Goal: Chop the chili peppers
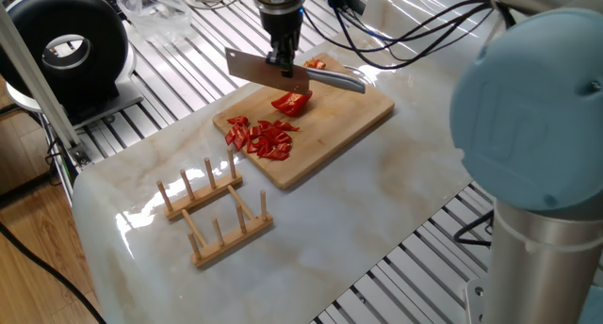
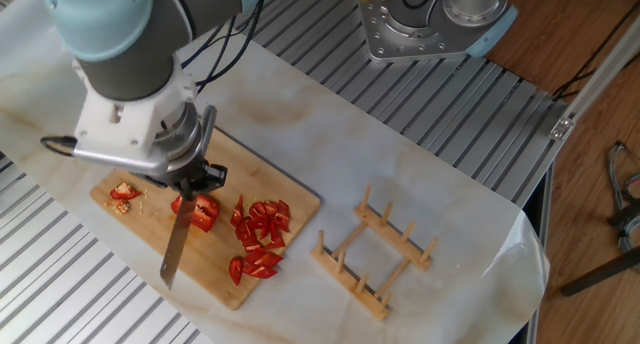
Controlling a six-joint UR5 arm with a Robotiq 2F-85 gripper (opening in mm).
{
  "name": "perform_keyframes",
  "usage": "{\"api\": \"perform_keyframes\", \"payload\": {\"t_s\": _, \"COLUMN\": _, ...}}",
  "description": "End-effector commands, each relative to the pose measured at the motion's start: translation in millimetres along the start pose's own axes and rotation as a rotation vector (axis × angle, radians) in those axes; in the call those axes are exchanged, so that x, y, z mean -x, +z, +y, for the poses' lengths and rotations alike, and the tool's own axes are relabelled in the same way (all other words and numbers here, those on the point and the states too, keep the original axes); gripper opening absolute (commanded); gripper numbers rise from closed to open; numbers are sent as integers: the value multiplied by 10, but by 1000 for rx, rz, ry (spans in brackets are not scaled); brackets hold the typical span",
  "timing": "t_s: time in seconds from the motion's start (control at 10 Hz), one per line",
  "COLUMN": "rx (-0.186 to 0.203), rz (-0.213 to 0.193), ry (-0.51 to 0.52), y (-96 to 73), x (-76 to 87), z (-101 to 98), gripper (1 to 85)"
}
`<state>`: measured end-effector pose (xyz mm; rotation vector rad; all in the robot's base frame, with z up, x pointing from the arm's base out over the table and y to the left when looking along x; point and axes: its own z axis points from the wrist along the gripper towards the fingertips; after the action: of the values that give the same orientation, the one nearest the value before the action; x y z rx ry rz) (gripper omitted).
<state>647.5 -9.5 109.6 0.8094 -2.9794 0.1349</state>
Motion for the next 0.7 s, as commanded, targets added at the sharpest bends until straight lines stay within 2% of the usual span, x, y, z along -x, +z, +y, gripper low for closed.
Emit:
{"api": "perform_keyframes", "payload": {"t_s": 0.0, "rx": 11, "rz": 20, "ry": -21, "y": 26, "x": 20, "z": -16, "gripper": 13}}
{"api": "perform_keyframes", "payload": {"t_s": 0.2, "rx": 45, "rz": 69, "ry": -44, "y": 82, "x": -136, "z": -15, "gripper": 13}}
{"api": "perform_keyframes", "payload": {"t_s": 0.4, "rx": 57, "rz": 71, "ry": -36, "y": 87, "x": -144, "z": 6, "gripper": 13}}
{"api": "perform_keyframes", "payload": {"t_s": 0.6, "rx": 53, "rz": 70, "ry": -38, "y": 110, "x": -105, "z": -20, "gripper": 13}}
